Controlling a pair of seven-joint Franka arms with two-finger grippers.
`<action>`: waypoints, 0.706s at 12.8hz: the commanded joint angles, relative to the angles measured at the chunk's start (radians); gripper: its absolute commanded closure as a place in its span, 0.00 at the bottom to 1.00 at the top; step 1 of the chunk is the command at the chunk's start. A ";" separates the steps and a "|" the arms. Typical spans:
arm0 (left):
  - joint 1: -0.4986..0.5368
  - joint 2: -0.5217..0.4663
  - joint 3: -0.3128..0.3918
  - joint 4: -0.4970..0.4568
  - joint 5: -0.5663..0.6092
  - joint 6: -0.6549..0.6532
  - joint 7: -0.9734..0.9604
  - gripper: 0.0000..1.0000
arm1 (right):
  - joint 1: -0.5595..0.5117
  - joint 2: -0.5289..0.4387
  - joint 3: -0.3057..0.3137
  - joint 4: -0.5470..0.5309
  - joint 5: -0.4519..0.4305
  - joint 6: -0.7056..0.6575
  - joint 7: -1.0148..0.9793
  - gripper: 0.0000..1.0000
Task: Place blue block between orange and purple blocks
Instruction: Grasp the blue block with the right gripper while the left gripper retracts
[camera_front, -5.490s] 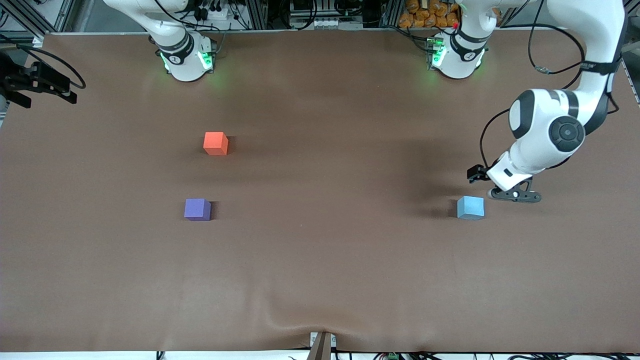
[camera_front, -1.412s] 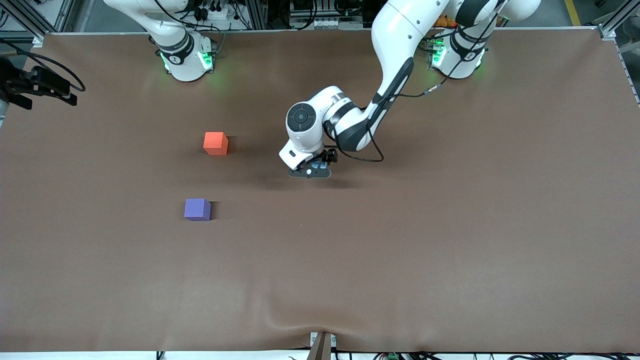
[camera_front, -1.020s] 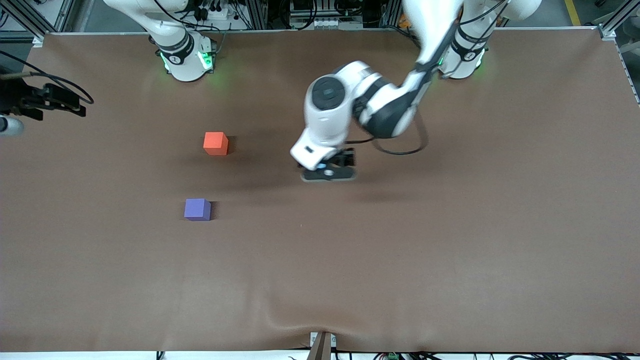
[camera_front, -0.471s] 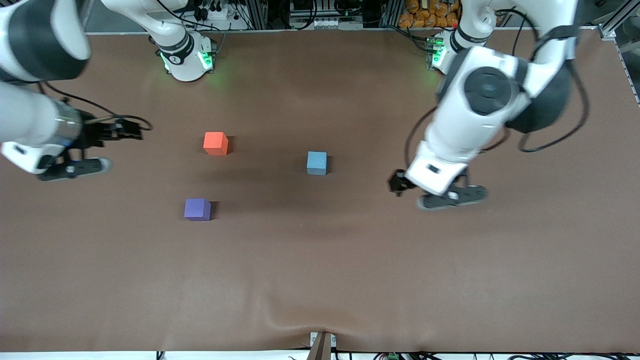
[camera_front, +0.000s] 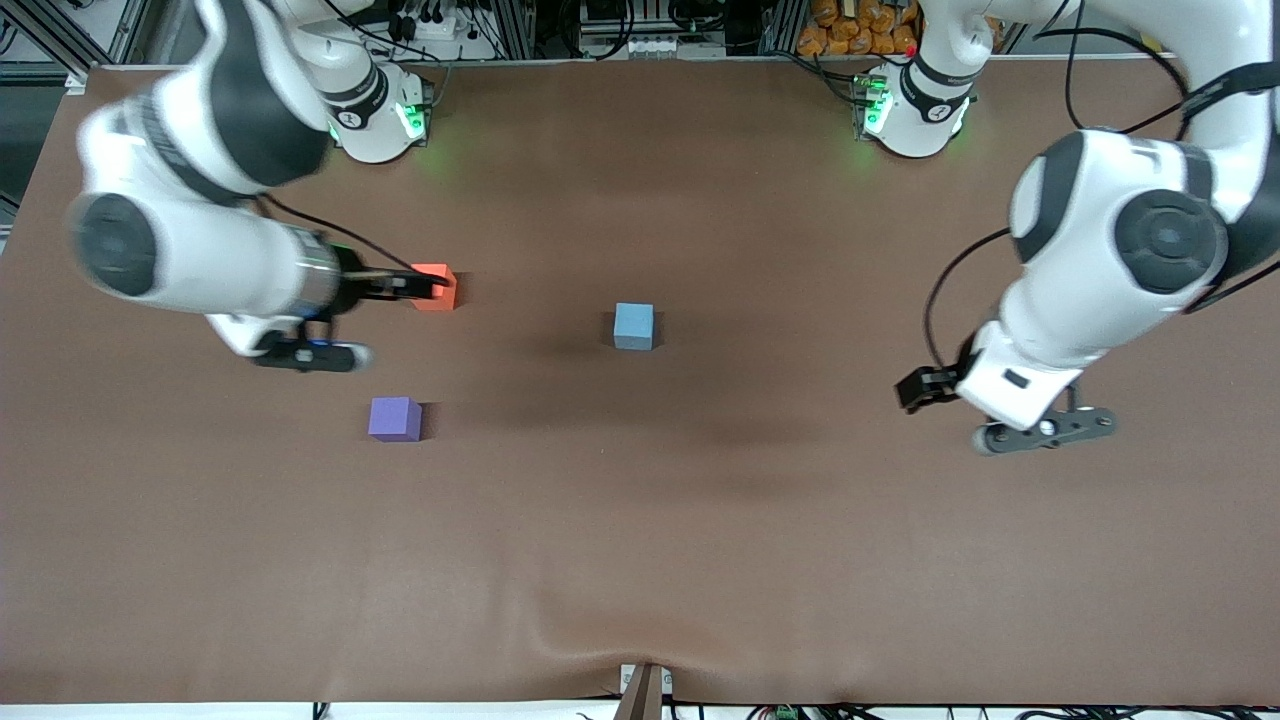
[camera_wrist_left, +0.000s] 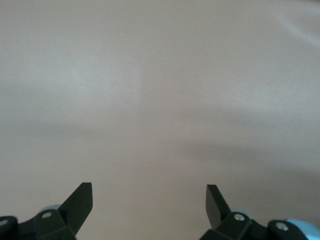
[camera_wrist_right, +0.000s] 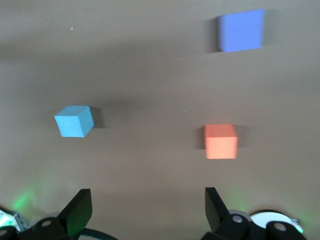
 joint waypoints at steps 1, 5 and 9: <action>0.048 -0.074 -0.014 -0.075 0.017 -0.070 0.189 0.00 | 0.126 0.023 -0.009 -0.047 0.018 0.109 0.114 0.00; 0.083 -0.271 -0.020 -0.308 0.017 -0.028 0.267 0.00 | 0.284 0.122 -0.011 -0.107 0.010 0.385 0.195 0.00; 0.152 -0.353 -0.016 -0.353 0.016 -0.020 0.281 0.00 | 0.388 0.213 -0.011 -0.157 0.007 0.604 0.225 0.00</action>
